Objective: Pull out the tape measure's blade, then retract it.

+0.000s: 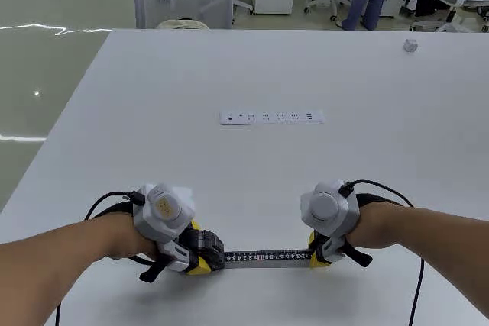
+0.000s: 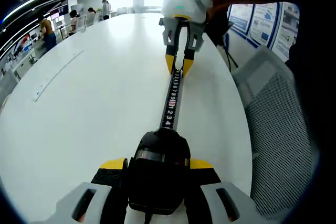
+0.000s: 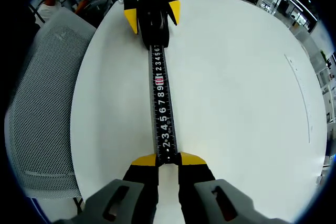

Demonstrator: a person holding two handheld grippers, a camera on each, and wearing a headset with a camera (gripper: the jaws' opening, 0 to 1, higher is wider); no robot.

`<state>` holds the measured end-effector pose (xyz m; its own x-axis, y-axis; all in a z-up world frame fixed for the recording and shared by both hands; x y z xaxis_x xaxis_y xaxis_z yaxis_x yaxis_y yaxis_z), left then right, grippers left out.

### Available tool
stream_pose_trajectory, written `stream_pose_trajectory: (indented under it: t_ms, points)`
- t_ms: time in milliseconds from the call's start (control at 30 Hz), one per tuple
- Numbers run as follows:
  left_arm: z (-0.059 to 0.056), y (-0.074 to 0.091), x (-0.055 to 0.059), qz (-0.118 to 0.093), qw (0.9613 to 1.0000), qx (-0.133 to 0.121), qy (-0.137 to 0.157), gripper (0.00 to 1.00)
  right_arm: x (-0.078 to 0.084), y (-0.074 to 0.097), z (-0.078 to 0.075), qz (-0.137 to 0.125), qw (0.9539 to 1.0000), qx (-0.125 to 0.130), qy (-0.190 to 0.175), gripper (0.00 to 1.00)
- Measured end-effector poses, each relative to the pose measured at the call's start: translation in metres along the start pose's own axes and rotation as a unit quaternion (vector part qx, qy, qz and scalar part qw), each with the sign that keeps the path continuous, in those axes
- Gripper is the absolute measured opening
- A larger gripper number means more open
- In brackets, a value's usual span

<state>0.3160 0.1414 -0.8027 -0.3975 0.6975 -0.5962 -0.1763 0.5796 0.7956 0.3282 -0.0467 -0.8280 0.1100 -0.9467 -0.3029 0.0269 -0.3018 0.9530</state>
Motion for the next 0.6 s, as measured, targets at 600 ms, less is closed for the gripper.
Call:
stream_pose_trajectory:
  t_ms: [600]
  points:
    - [0.0006, -0.0006, 0.0004, 0.002, 1.0, 0.002, 0.0, 0.39, 0.0089, 0.0022, 0.0003, -0.004, 1.0, 0.0, -0.007, 0.13]
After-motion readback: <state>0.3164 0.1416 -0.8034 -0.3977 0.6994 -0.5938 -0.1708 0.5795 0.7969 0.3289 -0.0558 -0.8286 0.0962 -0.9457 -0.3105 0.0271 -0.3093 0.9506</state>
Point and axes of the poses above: the centre of the closed fingertips' face, and the gripper's own axes: y roughly backward along the fingers, z roughly to its left, x roughly out of its underside, the point moved 1 cm from there along y, roughly backward along the fingers, and after that the axes turned 7 degrees about y, right-handed, at the moved point
